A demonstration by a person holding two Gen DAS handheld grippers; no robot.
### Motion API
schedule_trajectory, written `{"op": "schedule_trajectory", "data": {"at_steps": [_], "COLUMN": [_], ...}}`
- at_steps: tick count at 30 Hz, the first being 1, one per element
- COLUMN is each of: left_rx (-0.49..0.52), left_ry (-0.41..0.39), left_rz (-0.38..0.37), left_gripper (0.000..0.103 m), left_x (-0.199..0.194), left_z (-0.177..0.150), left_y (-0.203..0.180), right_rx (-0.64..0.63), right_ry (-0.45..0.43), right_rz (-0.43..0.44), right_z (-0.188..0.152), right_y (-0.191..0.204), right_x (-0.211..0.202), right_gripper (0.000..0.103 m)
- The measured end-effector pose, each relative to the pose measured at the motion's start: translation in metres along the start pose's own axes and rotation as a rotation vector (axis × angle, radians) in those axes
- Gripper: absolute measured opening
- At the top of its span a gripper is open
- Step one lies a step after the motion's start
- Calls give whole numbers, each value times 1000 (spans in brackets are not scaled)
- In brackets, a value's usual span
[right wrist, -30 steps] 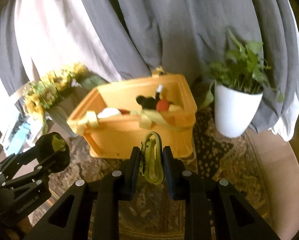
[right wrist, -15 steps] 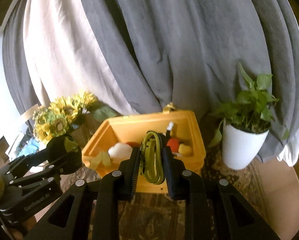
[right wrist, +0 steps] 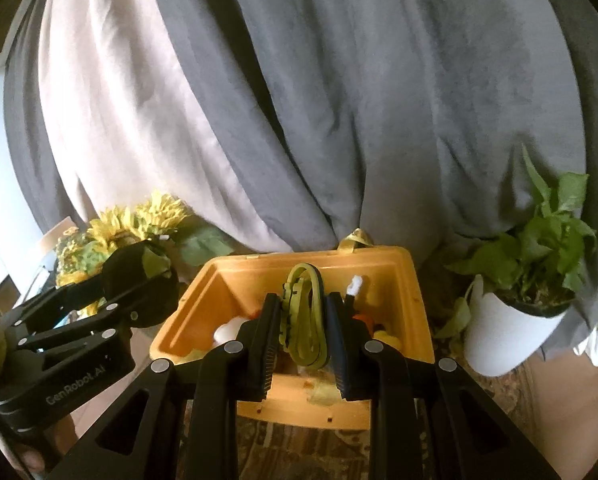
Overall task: Organize soft objects
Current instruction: 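Carry the black-green toy and yellow cord over the orange crate with both tools, then open both tools to release the toy and cord into the crate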
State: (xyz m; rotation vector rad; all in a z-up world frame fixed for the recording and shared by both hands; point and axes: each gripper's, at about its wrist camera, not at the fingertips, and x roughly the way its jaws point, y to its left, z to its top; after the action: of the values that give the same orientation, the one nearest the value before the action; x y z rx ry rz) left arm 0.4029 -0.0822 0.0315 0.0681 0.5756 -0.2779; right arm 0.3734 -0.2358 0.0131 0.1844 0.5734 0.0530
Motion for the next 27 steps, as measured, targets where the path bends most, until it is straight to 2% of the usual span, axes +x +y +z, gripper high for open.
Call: {"op": "schedule_trajectory", "data": {"at_steps": [8, 17, 27], "left_rx": [14, 26, 57], "left_ry": [85, 204, 301], "left_rz": [-5, 5, 17], "left_gripper": [62, 62, 62], "left_x": [46, 86, 121], "left_z": [13, 7, 0], "left_y": [-1, 3, 6], "right_rx": [8, 11, 10], "right_ry": [72, 182, 280], "right_rz": [-19, -17, -12], "right_z": [10, 8, 1], "right_y": [-9, -17, -24], "right_x": [36, 76, 109], "right_gripper": [25, 25, 25]}}
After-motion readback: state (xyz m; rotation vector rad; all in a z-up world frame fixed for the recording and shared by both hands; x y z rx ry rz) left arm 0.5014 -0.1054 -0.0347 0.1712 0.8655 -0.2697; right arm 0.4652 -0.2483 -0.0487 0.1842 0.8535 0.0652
